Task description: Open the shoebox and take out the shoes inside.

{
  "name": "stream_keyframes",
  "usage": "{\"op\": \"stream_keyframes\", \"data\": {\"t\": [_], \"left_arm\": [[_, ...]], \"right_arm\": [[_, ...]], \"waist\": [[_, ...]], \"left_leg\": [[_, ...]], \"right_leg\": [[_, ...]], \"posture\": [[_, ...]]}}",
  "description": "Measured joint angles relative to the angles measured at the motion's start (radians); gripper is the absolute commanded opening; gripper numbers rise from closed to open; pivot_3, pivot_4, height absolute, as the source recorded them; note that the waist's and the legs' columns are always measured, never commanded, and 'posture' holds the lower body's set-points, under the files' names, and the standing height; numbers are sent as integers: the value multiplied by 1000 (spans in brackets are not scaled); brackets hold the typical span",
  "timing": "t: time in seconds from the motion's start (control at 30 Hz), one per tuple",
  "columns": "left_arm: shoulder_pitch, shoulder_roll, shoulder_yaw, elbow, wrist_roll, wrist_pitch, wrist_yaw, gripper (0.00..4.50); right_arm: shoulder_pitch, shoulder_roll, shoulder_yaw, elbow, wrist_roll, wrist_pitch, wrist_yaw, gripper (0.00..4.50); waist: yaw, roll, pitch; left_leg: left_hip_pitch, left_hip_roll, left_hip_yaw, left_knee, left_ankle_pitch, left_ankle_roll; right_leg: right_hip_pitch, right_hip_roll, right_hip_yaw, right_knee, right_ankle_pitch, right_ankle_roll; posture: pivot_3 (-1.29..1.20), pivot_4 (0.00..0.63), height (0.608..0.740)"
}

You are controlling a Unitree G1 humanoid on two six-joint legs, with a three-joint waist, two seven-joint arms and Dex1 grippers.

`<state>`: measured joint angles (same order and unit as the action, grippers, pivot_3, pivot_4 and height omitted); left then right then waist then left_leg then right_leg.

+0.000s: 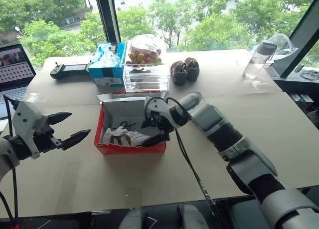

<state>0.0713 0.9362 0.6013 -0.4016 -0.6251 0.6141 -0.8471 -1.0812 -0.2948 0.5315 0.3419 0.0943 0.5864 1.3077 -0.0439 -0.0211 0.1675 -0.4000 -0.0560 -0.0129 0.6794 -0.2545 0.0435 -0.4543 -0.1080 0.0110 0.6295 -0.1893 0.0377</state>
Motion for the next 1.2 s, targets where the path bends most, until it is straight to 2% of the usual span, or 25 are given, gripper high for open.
{"op": "stream_keyframes", "data": {"t": [0.23,0.37,0.63,1.2], "left_arm": [[0,-6,-1,0,1,0,5,4500],[0,-7,-1,0,5,-1,5,4500],[0,-7,-1,0,9,-1,5,4500],[-6,-8,-1,0,17,-1,5,4500]], "right_arm": [[-48,35,-56,0,104,233,38,4412],[-64,38,-75,-12,130,285,39,4412],[-32,29,-37,-41,112,255,18,4412],[-45,44,-38,76,62,122,-45,4412]], "waist": [[-3,0,0],[0,0,0],[-1,0,0],[-2,0,0]], "left_leg": [[-2,0,0,0,0,0],[-2,0,0,0,0,0],[-3,0,0,0,0,0],[-3,0,0,0,0,0]], "right_leg": [[-2,0,0,0,0,0],[-2,0,0,0,0,0],[-2,0,0,0,0,0],[-2,0,0,0,0,0]], "posture": [[0,150,740],[0,150,740],[0,150,740],[0,150,740]]}}
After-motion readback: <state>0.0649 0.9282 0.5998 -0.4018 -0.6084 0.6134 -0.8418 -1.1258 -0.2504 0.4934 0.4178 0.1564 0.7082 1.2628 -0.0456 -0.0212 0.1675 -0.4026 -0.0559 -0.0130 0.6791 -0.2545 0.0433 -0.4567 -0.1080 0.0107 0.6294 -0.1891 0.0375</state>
